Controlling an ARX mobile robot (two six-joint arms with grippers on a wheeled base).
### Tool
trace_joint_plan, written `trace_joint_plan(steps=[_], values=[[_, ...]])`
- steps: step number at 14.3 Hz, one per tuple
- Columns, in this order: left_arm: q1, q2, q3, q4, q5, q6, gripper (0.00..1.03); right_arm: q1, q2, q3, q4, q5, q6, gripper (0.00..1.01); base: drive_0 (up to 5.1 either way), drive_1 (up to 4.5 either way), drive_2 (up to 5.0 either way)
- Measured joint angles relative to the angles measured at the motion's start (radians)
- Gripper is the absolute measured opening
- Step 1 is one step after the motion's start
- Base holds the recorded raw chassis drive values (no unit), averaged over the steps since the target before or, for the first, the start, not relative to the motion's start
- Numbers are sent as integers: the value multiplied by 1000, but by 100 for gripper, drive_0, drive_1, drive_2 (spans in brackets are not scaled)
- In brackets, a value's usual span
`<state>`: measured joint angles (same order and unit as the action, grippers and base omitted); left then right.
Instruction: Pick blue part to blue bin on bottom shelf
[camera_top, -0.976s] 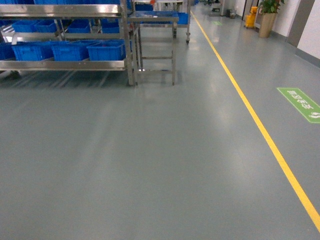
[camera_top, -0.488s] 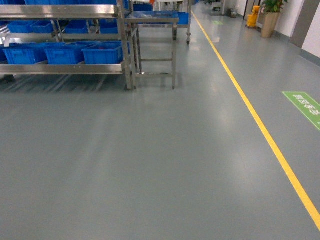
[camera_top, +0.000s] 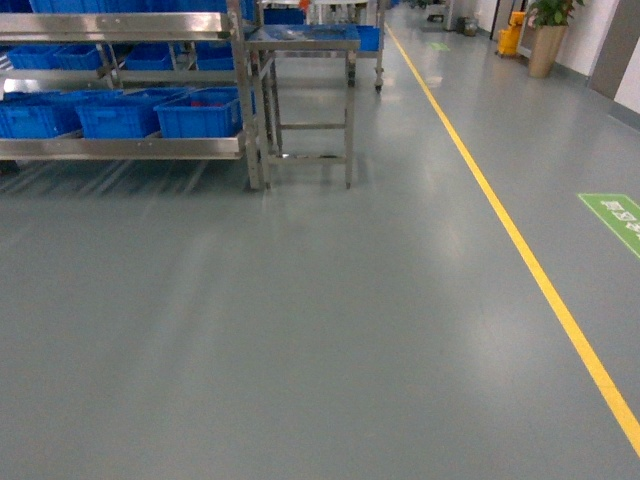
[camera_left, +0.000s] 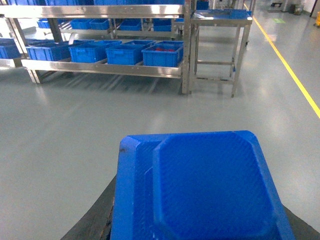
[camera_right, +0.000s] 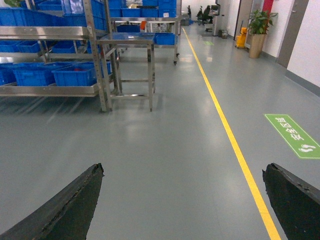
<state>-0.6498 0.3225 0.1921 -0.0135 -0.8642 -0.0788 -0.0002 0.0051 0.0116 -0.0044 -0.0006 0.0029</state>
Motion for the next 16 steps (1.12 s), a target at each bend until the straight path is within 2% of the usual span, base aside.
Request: trace_joint_plan(steps=[16], values=[[0,-2,0,2,0,0,44,0,0,0,2,0,0,98,-3,401,-408]])
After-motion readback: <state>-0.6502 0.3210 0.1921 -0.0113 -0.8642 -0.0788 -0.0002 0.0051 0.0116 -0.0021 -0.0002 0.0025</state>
